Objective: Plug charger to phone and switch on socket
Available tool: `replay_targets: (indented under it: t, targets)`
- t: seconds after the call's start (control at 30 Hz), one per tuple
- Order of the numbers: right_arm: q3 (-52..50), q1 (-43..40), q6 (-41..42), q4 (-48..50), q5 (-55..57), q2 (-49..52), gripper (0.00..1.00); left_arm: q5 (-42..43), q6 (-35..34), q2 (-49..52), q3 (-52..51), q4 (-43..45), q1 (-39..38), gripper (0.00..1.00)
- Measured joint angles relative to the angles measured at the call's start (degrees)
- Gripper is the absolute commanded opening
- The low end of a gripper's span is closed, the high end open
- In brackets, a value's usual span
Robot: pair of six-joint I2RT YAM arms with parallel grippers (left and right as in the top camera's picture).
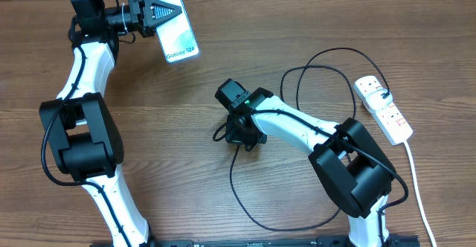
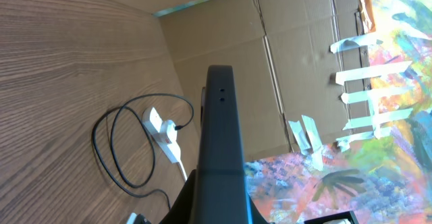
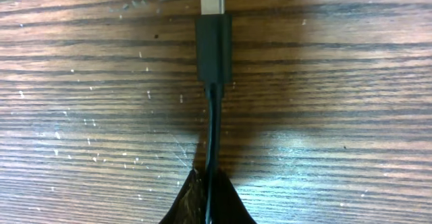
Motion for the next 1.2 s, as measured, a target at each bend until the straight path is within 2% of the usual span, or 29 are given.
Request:
replay_targets:
  t: [0.23,0.43,0.53,0.73,0.97,1.2]
  targets:
    - [0.52,0.11,-6.51,-1.79,-8.48,-2.45,0.04,0.0,-0.02,0.0,0.0,0.0,-0.28,0.04]
    - [1.33,2.19,-10.71,1.44,-14.36,-16.28,0.04,-0.02,-0.2,0.0,0.0,0.22,-2.6,0.04]
    - [2.49,2.8,-12.02,4.81,-17.97,-19.34,0.04,-0.02,-0.22,0.0,0.0,0.61,-5.33,0.04]
    - [2.56,-0.37,-14.32,6.27,-21.59,-18.49,0.04,0.0,-0.22,0.0,0.0,0.68,-9.03,0.04]
    - [2.56,-4.79,-14.91,8.15,-23.26,-18.45,0.04,0.0,-0.76,0.0,0.0,0.68,-7.93,0.04]
    - [2.56,-5.31,-15.21,10.16,-25.27,-18.47,0.04,0.0,-1.31,0.0,0.0,0.7,-7.45,0.04]
